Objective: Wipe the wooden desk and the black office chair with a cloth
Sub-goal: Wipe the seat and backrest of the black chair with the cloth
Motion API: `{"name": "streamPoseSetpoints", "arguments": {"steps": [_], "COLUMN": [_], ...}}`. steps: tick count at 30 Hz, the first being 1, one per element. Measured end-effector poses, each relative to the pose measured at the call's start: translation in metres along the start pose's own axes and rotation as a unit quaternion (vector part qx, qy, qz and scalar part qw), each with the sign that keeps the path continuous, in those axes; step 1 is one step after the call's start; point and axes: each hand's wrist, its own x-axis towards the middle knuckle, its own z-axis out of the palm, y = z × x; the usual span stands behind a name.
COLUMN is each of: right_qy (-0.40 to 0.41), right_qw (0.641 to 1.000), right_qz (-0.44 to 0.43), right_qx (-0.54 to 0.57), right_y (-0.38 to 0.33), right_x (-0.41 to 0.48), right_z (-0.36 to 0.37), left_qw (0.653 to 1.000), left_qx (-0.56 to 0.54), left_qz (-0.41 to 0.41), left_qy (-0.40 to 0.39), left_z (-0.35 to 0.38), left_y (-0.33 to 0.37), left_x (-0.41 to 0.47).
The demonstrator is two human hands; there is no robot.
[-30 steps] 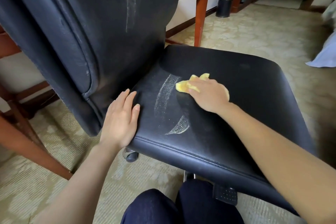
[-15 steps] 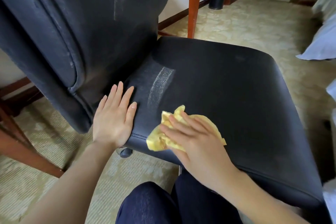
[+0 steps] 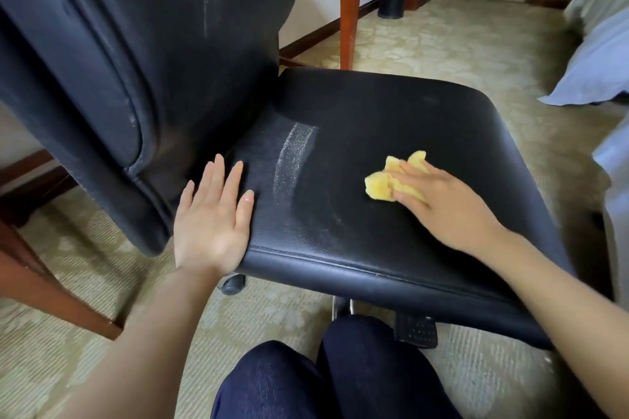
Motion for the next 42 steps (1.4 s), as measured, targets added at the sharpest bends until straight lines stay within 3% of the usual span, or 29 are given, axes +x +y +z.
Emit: {"name": "streamPoseSetpoints", "arguments": {"steps": [5, 11, 20, 24, 34, 38, 42], "right_qy": [-0.038, -0.027, 0.011, 0.043, 0.254, 0.310, 0.315], "right_qw": [0.999, 0.999, 0.991, 0.990, 0.967, 0.941, 0.887], "right_qz": [0.005, 0.030, -0.128, -0.131, 0.027, 0.119, 0.250], "right_qx": [-0.006, -0.033, -0.039, -0.003, -0.017, 0.072, 0.225], "right_y": [-0.006, -0.039, -0.089, -0.092, -0.018, 0.020, 0.044], "right_x": [0.076, 0.114, 0.043, -0.014, -0.117, -0.139, -0.145], "right_z": [0.000, 0.008, 0.030, 0.036, 0.049, 0.045, 0.036], "left_qw": [1.000, 1.000, 0.999, 0.999, 1.000, 1.000, 0.998], "left_qx": [0.008, 0.018, 0.021, 0.015, 0.002, 0.002, 0.033], "left_qz": [-0.004, -0.016, -0.023, -0.016, 0.003, 0.006, 0.029], "left_qy": [0.000, -0.005, -0.021, -0.028, -0.015, -0.007, -0.037], "left_z": [0.000, -0.002, -0.004, -0.005, -0.002, -0.002, -0.001], "left_y": [0.003, 0.006, 0.007, 0.004, -0.001, -0.001, -0.001], "left_x": [-0.002, 0.001, 0.001, 0.001, 0.001, 0.001, 0.004]}}
